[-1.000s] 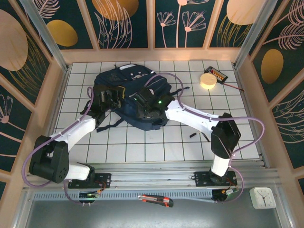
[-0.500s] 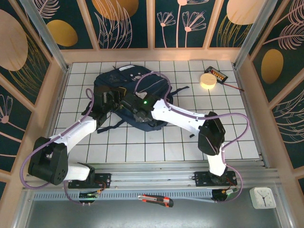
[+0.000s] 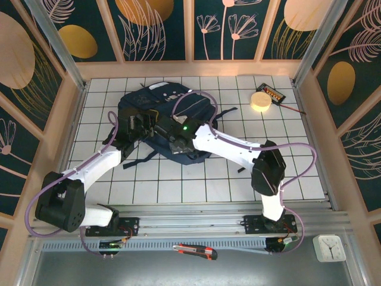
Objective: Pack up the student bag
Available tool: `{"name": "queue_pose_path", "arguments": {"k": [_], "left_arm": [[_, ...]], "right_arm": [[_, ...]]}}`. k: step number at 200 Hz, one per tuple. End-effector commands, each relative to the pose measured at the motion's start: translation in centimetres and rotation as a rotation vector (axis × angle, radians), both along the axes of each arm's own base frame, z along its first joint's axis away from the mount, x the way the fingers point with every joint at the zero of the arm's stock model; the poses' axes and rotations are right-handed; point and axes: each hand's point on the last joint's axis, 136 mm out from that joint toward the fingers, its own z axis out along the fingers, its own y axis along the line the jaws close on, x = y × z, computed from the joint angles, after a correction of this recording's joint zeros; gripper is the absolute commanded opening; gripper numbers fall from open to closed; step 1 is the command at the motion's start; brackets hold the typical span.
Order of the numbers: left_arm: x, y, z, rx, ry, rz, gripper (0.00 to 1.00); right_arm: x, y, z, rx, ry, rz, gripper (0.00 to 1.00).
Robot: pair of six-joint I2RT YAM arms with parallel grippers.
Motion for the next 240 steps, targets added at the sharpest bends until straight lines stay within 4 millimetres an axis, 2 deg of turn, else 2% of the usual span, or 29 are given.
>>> {"name": "queue_pose_path", "arguments": {"k": [1,33,61,91,109,137,158,177,188,202,215,240], "left_arm": [[1.1,0.2,8.1,-0.111,-0.239,0.031,0.0],[0.7,0.2,7.8,-0.027,-0.244,-0.001,0.0],[0.3,0.5,7.3,0.032,-0.245,-0.018,0.0],[0.1,0.8,7.3,0.063,-0.246,-0.034,0.0],[0.2,1.1,7.6,0.09,-0.253,-0.036,0.0],[0.4,1.5,8.1,0.131,-0.263,-0.041,0.0],[0.4,2.0,8.1,0.141,-0.262,-0.032,0.0],[0.3,2.4,8.1,0.142,-0.261,-0.024,0.0],[0.3,2.4,8.2,0.141,-0.264,-0.022,0.0],[0.2,2.3,8.1,0.136,-0.259,-0.03,0.0],[0.2,2.2,8.0,0.135,-0.256,-0.033,0.0],[0.2,2.5,7.9,0.135,-0.252,-0.033,0.0]], "right_arm": [[0.1,-1.6,1.4,0.074,0.022,-0.054,0.0],[0.1,-3.6,2.3,0.267,0.09,-0.089,0.0],[-0.2,-5.6,1.7,0.426,0.172,-0.057,0.0],[-0.1,-5.7,2.1,0.562,0.218,0.066,0.0],[-0.7,-5.7,1.9,0.618,0.27,0.145,0.0],[-1.6,-7.0,0.6,0.573,0.309,0.215,0.0],[-1.0,-9.5,-0.9,0.42,0.281,0.194,0.0],[-0.3,-11.3,-1.5,0.315,0.236,0.172,0.0],[-0.1,-11.0,-1.1,0.328,0.217,0.184,0.0],[-0.3,-9.4,0.1,0.402,0.177,0.228,0.0],[-0.3,-8.7,0.6,0.402,0.13,0.236,0.0],[0.9,-11.1,-1.2,0.279,0.098,0.153,0.0]]}}
